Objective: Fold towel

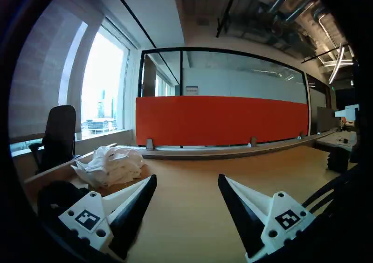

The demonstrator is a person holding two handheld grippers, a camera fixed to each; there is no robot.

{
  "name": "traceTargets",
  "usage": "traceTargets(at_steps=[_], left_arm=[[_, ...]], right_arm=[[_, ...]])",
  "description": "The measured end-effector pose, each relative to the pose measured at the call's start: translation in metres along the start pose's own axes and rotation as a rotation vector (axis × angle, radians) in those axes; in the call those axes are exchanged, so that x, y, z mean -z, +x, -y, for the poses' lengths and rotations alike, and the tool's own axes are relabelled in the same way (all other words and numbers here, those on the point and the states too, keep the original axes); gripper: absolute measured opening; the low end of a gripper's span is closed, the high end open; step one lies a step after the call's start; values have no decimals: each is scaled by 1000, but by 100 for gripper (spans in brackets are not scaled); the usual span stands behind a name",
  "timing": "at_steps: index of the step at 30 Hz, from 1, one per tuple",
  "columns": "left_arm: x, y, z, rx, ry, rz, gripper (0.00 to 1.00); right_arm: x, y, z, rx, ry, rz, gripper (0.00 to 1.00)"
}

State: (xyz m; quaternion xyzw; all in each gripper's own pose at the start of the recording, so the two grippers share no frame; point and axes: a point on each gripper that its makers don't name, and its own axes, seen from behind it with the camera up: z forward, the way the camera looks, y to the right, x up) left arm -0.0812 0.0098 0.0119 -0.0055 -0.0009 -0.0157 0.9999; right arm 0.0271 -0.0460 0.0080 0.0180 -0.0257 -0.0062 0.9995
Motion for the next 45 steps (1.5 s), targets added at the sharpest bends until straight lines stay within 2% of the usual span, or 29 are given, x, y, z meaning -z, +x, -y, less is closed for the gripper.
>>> traceTargets(at_steps=[18, 45], left_arm=[[2, -32, 7, 15, 16, -6, 97], [4, -35, 6, -9, 28, -16, 97]], right_arm=[[-3, -15, 7, -15, -1, -6, 92], [-3, -9, -10, -35, -28, -21, 92]])
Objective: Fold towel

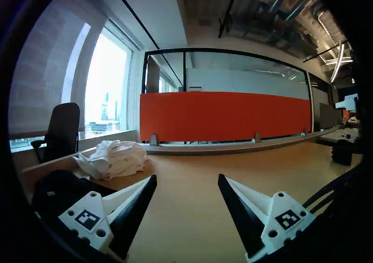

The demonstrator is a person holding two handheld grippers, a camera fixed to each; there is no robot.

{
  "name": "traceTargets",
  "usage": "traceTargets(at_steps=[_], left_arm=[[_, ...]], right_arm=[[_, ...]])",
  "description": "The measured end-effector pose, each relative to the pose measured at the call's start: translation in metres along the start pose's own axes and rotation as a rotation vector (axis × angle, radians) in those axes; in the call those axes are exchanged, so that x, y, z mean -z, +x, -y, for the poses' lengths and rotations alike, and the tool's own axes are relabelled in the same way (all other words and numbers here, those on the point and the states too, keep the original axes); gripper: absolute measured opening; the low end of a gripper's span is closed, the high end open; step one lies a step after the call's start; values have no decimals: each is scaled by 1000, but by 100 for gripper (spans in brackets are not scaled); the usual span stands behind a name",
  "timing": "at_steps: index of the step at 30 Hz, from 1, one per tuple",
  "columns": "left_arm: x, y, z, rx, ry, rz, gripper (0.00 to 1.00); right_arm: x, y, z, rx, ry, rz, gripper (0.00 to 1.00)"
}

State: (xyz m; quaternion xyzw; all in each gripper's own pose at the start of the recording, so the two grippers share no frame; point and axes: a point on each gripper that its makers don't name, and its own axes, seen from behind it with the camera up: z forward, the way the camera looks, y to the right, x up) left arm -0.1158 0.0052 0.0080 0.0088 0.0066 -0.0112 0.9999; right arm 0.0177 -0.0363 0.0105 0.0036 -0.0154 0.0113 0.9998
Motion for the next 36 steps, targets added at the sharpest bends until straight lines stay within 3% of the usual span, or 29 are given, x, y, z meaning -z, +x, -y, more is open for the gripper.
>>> traceTargets(at_steps=[17, 24, 36], left_arm=[[1, 0, 0, 0, 0, 0, 97], [1, -1, 0, 0, 0, 0, 97], [0, 0, -1, 0, 0, 0, 98]], right_arm=[[-3, -10, -12, 39, -10, -25, 92], [0, -35, -27, 61, -35, -26, 92], [2, -68, -44, 36, -56, -37, 92]])
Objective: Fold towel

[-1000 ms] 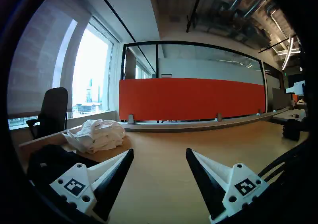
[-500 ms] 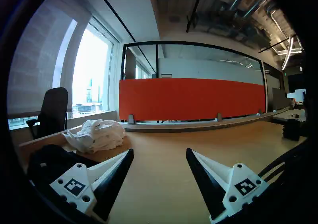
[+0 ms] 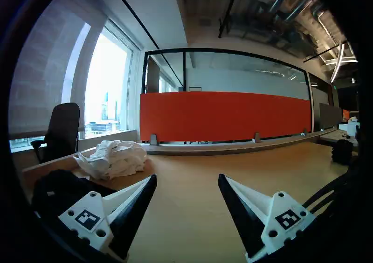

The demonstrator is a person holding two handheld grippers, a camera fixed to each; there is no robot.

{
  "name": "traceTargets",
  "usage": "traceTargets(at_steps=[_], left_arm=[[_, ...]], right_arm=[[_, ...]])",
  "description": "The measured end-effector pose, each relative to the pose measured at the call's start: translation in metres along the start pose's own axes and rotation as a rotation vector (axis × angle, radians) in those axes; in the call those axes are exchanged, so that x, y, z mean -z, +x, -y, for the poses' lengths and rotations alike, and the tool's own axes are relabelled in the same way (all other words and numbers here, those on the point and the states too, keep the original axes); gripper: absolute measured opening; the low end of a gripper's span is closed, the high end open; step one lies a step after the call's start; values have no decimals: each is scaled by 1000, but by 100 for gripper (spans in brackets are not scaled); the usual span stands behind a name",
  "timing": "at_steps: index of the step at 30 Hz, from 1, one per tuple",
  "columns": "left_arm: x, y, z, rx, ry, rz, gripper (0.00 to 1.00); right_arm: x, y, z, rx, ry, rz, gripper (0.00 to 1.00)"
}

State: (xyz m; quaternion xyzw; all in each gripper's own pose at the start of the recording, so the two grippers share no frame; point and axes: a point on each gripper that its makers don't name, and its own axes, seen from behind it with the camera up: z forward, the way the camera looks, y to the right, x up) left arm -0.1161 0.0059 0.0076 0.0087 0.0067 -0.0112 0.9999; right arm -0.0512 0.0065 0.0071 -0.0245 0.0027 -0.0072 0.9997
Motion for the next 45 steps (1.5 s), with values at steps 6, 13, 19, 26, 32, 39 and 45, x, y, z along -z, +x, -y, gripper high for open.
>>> traceTargets(at_steps=[6, 13, 19, 26, 32, 39, 45], left_arm=[[0, 0, 0, 0, 0, 0, 98], [0, 0, 0, 0, 0, 0, 97], [0, -1, 0, 0, 0, 0, 97], [1, -1, 0, 0, 0, 0, 97], [1, -1, 0, 0, 0, 0, 97], [1, -1, 0, 0, 0, 0, 98], [0, -1, 0, 0, 0, 0, 98]], right_arm=[[0, -16, -2, -13, 3, -4, 92], [3, -39, -1, -24, 17, 16, 92], [3, -49, -1, -40, 19, 25, 92], [3, -53, 2, -51, 28, 26, 92], [3, -54, 7, -49, 35, 30, 92], [3, -53, 9, -43, 31, 21, 92], [5, -51, 8, -43, 25, 2, 92]])
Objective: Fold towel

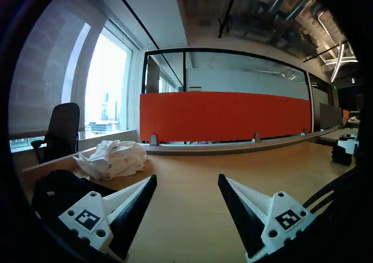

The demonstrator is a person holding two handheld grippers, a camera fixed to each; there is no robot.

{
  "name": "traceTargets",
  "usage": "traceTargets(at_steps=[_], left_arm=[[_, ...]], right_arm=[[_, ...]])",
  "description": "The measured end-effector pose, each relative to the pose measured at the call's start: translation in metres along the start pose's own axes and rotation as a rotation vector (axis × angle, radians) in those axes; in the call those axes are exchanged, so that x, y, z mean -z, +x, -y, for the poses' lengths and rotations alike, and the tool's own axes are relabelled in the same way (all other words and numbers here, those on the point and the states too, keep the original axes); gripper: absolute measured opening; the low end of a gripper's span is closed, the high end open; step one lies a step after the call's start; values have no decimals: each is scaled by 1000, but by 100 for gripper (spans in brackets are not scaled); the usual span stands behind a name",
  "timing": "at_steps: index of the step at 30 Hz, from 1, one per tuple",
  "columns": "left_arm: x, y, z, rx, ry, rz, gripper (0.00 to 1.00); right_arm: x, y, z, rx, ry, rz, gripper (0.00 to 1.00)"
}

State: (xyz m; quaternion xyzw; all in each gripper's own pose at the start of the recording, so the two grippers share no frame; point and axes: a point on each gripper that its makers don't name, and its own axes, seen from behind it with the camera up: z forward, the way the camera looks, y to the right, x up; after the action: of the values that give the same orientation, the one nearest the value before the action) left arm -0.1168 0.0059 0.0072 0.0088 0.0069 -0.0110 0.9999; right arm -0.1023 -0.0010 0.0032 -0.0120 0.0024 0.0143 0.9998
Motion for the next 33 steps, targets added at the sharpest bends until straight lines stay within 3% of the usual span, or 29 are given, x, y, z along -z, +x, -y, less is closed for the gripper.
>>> traceTargets(at_steps=[19, 21, 33], left_arm=[[0, 0, 0, 0, 0, 0, 97], [0, 0, 0, 0, 0, 0, 98], [0, 1, 0, 0, 0, 0, 98]], right_arm=[[3, 0, 1, -1, 9, -10, 93], [3, 0, 1, -1, 9, -10, 100], [3, 0, 1, -1, 9, -10, 99]])
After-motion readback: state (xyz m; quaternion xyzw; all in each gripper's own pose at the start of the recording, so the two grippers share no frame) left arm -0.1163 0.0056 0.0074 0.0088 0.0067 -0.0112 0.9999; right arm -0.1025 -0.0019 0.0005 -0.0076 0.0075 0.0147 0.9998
